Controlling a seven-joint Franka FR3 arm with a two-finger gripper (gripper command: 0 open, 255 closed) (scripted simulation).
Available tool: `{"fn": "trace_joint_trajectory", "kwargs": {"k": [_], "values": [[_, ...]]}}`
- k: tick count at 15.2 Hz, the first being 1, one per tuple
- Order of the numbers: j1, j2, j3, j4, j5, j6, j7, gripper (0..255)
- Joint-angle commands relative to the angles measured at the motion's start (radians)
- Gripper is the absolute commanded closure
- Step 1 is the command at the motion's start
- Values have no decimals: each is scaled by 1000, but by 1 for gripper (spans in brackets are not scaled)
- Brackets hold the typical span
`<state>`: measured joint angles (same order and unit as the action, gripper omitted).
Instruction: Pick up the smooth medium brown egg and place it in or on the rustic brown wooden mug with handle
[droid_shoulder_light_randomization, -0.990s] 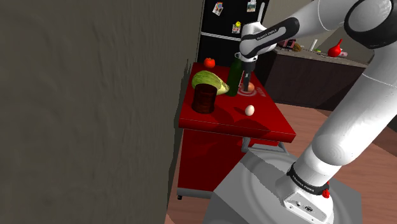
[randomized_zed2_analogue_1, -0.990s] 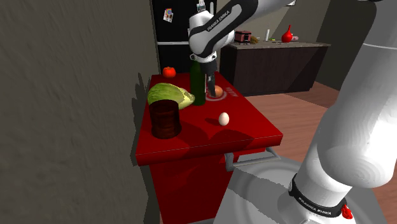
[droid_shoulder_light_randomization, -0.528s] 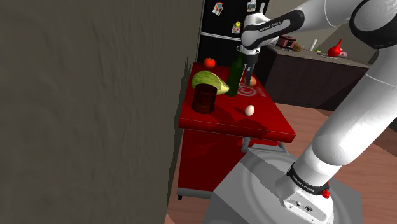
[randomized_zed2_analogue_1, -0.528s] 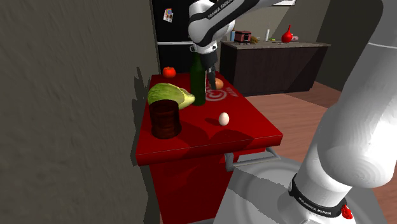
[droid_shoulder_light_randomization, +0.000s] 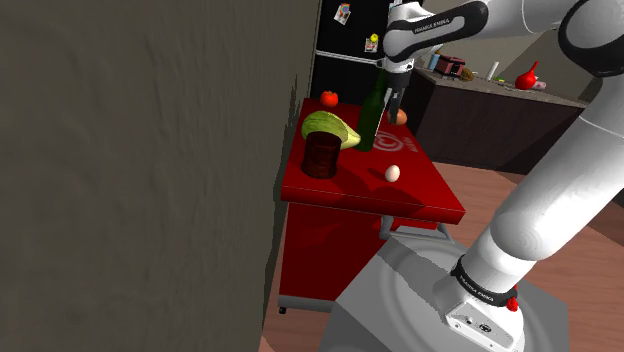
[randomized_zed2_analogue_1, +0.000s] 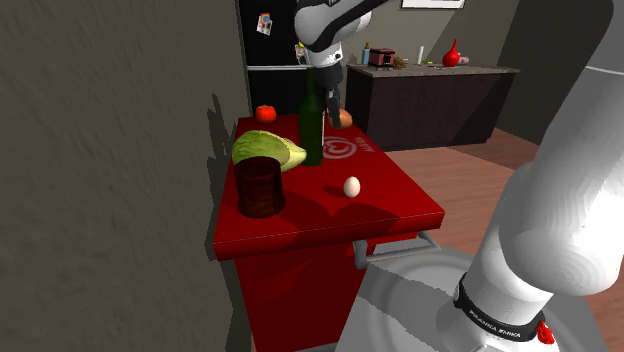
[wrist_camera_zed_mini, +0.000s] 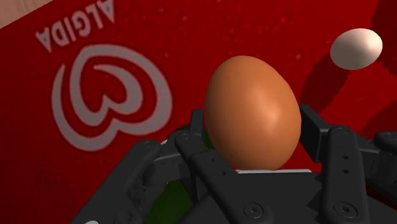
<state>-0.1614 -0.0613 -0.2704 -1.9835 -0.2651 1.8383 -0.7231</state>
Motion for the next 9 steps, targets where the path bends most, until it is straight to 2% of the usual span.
{"fn": "trace_joint_trajectory", "kwargs": {"k": [1,5,9], "values": [[2,-4,2,24,1,-29,-3,255],[3,-10,4,62,3,-71,-12,255],[48,10,54,89,21,-100,74,255]]}}
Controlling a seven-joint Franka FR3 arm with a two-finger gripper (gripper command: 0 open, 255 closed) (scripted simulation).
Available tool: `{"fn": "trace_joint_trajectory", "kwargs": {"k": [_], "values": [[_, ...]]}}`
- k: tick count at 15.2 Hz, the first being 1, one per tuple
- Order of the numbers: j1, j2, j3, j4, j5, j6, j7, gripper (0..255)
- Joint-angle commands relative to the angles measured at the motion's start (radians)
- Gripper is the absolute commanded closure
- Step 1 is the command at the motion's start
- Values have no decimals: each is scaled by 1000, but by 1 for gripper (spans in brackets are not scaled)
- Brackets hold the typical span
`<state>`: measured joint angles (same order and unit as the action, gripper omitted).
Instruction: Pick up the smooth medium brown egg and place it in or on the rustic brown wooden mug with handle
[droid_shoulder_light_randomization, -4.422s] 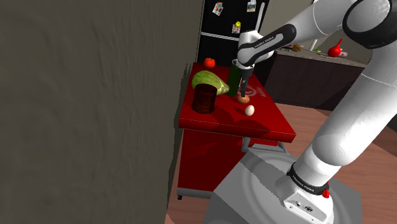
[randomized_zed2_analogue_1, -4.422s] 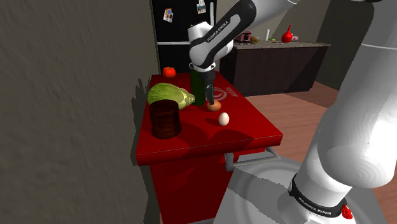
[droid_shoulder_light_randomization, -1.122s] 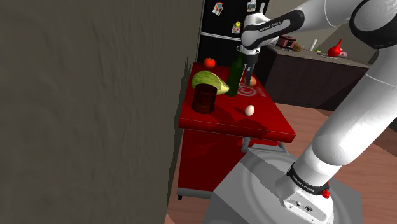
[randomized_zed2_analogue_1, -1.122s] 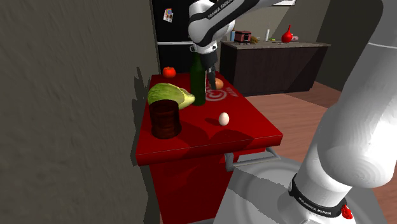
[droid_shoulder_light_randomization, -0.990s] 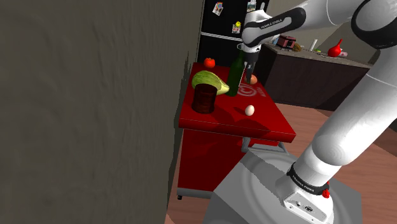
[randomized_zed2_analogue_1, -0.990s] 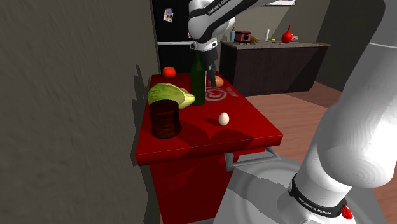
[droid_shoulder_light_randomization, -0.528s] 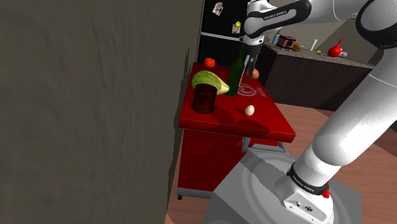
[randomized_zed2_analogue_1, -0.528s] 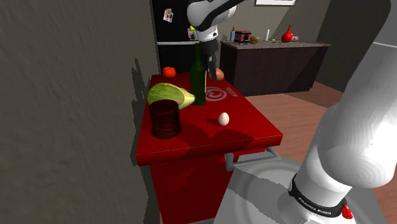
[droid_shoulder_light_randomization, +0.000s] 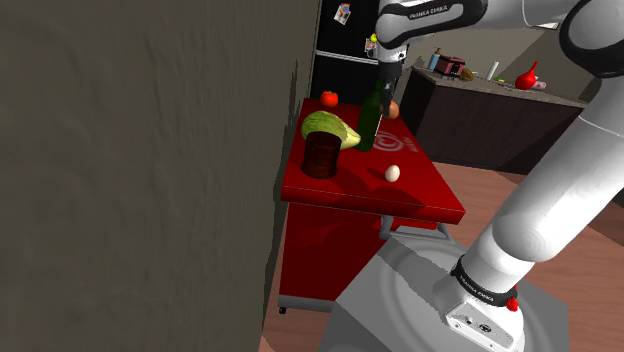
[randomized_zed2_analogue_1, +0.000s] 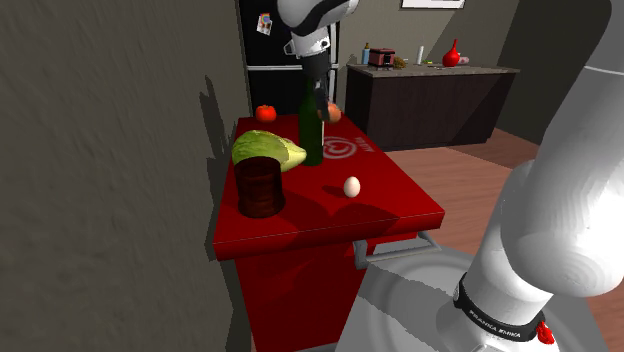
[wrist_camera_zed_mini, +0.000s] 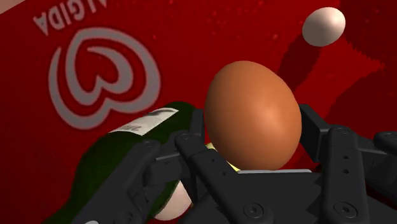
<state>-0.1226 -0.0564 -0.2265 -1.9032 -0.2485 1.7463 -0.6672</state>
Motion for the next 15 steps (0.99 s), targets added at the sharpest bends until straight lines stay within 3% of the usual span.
{"fn": "trace_joint_trajectory", "kwargs": {"k": [1,15], "values": [[20,13,22,18,9,-16,39,255],[173,213,167,285,71,-141,305,255]]}}
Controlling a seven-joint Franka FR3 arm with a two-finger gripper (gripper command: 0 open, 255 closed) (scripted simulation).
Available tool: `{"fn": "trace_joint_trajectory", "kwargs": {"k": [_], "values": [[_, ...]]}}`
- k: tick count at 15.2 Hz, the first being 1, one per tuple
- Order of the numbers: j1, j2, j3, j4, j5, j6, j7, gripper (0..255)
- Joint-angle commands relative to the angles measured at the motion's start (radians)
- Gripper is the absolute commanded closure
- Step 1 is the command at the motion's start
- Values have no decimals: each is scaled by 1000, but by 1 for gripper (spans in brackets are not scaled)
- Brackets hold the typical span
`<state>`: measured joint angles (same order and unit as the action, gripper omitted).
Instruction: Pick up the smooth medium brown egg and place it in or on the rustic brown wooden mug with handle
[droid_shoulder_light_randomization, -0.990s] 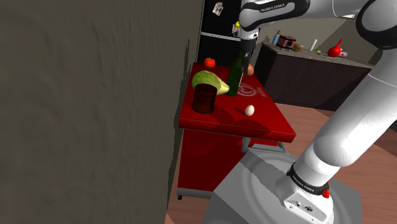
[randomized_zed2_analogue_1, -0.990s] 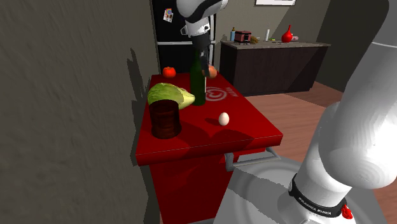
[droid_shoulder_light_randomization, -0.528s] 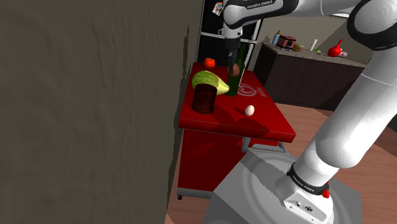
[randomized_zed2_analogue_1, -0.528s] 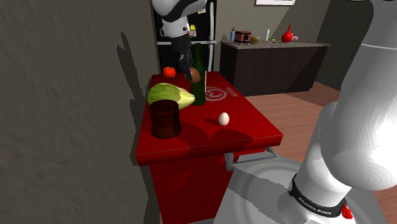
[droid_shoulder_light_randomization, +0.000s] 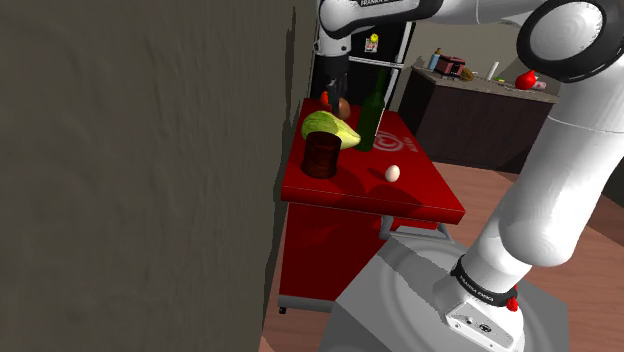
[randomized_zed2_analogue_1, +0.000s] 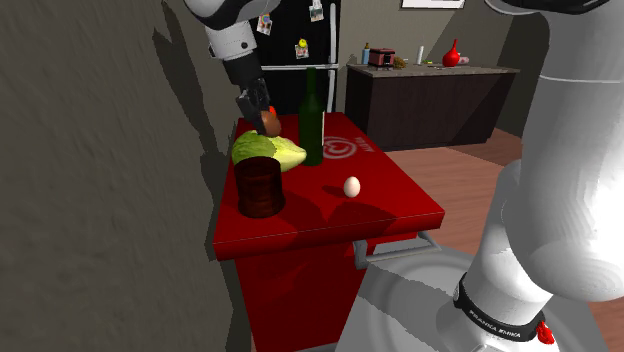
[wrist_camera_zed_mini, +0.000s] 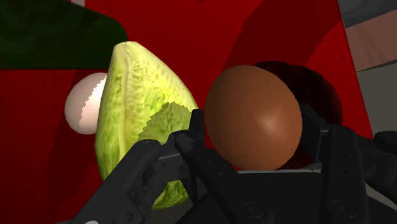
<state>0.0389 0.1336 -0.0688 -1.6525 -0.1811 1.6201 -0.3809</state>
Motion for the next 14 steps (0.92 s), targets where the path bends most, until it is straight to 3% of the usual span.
{"fn": "trace_joint_trajectory", "kwargs": {"k": [1,2,14], "values": [[22,45,18,64,7,-27,36,255],[35,72,28,102,10,-41,57,255],[33,83,27,-43,8,113,80,255]]}}
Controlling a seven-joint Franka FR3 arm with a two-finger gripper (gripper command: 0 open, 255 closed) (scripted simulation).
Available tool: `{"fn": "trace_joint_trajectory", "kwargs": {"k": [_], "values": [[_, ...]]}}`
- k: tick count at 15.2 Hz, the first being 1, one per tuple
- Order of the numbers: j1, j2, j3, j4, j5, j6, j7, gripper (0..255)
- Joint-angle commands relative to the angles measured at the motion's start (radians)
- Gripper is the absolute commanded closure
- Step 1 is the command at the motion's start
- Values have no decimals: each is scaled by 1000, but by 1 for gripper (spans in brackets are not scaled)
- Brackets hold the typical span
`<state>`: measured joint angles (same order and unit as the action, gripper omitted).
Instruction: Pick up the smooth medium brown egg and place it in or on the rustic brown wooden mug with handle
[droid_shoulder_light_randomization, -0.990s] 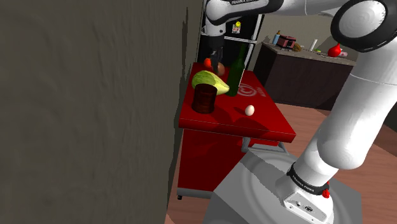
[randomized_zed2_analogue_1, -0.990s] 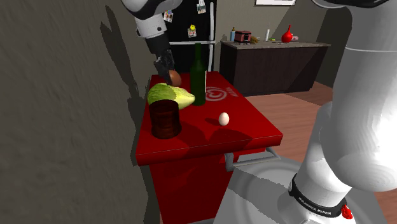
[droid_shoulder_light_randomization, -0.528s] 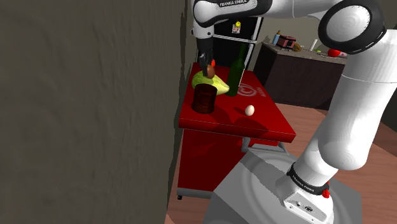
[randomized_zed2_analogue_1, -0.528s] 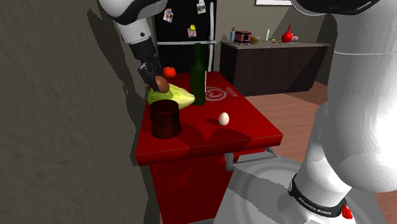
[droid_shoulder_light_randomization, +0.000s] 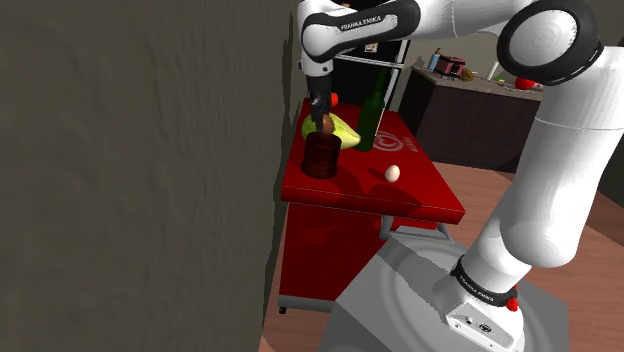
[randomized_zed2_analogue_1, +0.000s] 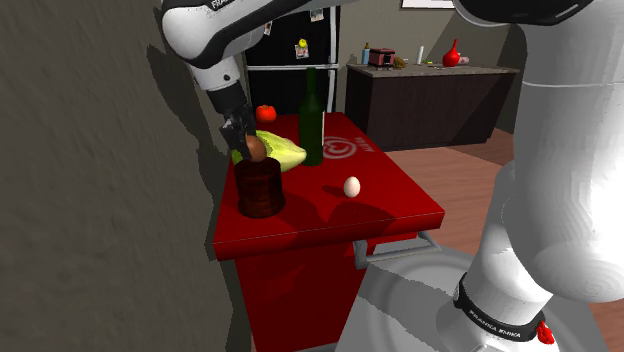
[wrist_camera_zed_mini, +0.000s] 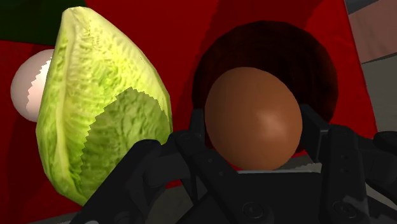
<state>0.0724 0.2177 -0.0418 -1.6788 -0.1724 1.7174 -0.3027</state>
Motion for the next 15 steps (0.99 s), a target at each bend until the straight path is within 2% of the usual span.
{"fn": "trace_joint_trajectory", "kwargs": {"k": [1,9,10,15], "values": [[-1,1,0,-27,-1,29,4,255],[-1,3,0,-35,-1,38,5,255],[-1,3,0,-35,-1,38,5,0],[-1,3,0,-35,-1,38,5,0]]}}
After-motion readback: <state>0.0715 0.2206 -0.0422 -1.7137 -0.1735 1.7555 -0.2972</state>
